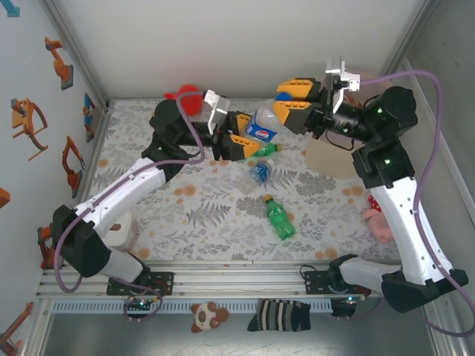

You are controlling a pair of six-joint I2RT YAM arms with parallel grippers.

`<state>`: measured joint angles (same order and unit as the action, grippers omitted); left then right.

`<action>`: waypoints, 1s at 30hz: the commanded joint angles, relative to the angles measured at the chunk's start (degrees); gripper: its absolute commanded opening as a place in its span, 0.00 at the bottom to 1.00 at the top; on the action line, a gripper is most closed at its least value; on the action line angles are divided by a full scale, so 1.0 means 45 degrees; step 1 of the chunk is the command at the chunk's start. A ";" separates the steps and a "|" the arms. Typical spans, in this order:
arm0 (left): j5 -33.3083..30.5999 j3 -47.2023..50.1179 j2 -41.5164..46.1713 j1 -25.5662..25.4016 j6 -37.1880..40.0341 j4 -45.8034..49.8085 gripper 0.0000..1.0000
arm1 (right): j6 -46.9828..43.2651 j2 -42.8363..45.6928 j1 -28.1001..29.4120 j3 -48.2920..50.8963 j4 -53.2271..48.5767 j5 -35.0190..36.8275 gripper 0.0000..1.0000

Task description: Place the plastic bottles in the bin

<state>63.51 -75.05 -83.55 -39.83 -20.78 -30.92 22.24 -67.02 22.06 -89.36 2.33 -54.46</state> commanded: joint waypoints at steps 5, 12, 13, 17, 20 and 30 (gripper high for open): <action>0.0281 -0.0334 0.0270 -0.0052 -0.0559 -0.1022 0.50 | -0.0389 0.0341 0.0199 -0.0132 0.0205 0.0158 0.38; 0.0282 -0.0295 0.0222 -0.0052 -0.0591 -0.1057 0.51 | -0.0450 0.0417 0.0219 -0.0196 0.0106 0.0295 0.29; 0.0282 -0.0272 0.0231 -0.0044 -0.0576 -0.1043 0.52 | -0.0511 0.0412 0.0226 -0.0211 0.0027 0.0347 0.28; 0.0108 -0.0151 0.0355 -0.0020 -0.0457 -0.1042 0.57 | -0.0914 0.0495 0.0224 -0.0452 -0.0563 0.0825 0.24; -0.0307 0.0120 0.0569 0.0081 -0.0222 -0.0844 0.69 | -0.1371 0.0556 0.0217 -0.0689 -0.1266 0.1539 0.21; -0.2073 0.1557 0.1642 0.0920 0.0571 0.0150 0.76 | -0.3201 0.0340 -0.0447 -0.1932 -0.4364 0.5710 0.18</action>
<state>56.49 -69.36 -78.35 -36.51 -20.16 -30.94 11.38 -65.49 21.63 -95.96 -13.52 -37.39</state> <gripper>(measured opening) 0.759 0.306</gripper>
